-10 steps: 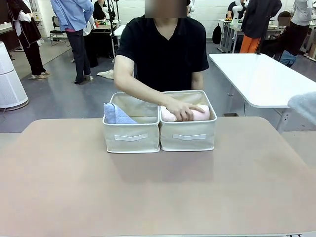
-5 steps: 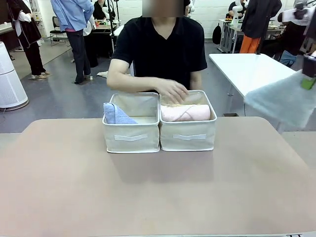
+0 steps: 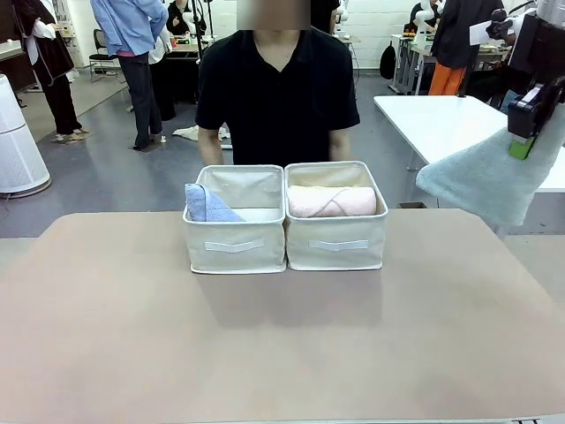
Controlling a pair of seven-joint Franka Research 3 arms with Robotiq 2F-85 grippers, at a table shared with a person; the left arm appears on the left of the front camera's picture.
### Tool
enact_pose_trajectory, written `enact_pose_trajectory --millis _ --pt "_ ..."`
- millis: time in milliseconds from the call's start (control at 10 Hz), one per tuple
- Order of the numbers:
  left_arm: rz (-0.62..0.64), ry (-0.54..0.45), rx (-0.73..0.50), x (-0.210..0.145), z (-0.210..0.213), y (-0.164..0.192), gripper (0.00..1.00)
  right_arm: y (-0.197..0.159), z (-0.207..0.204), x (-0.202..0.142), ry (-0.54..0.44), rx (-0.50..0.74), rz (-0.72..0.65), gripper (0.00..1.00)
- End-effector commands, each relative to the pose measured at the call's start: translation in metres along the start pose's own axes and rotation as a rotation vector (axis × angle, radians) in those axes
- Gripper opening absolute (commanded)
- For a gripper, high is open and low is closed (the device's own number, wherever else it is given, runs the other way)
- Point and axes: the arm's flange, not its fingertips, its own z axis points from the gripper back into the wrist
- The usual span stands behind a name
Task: Sort the towels based on their folding style.
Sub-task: Pick up another triangle-folded towel from the table and place it in the left Fabric basket.
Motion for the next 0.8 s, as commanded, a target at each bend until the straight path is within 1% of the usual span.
enact_pose_trajectory --millis 0,200,300,400,500,600,700 --pt "-0.003 -0.004 -0.003 0.001 0.002 -0.002 1.00 -0.002 0.001 -0.005 -0.001 -0.008 -0.001 0.00" --pt "-0.003 -0.004 -0.003 0.001 0.002 -0.002 1.00 -0.002 0.001 -0.005 -0.001 -0.008 -0.001 0.00" --pt "-0.003 -0.004 -0.003 0.001 0.002 -0.002 1.00 0.000 0.001 -0.001 -0.002 -0.001 -0.001 0.23" --pt "-0.003 -0.004 -0.003 0.001 0.002 -0.002 1.00 0.024 0.021 0.014 -0.049 -0.115 0.113 0.23" --pt "-0.003 -0.004 -0.003 0.001 0.002 -0.002 1.00 0.040 0.042 0.034 -0.076 -0.155 0.236 0.23" --pt "-0.003 -0.004 -0.003 0.001 0.002 -0.002 1.00 0.051 0.065 0.061 -0.103 -0.171 0.338 0.23" --pt "-0.003 -0.004 -0.003 0.001 0.002 -0.002 1.00 0.064 0.080 0.091 -0.099 -0.217 0.380 0.23"
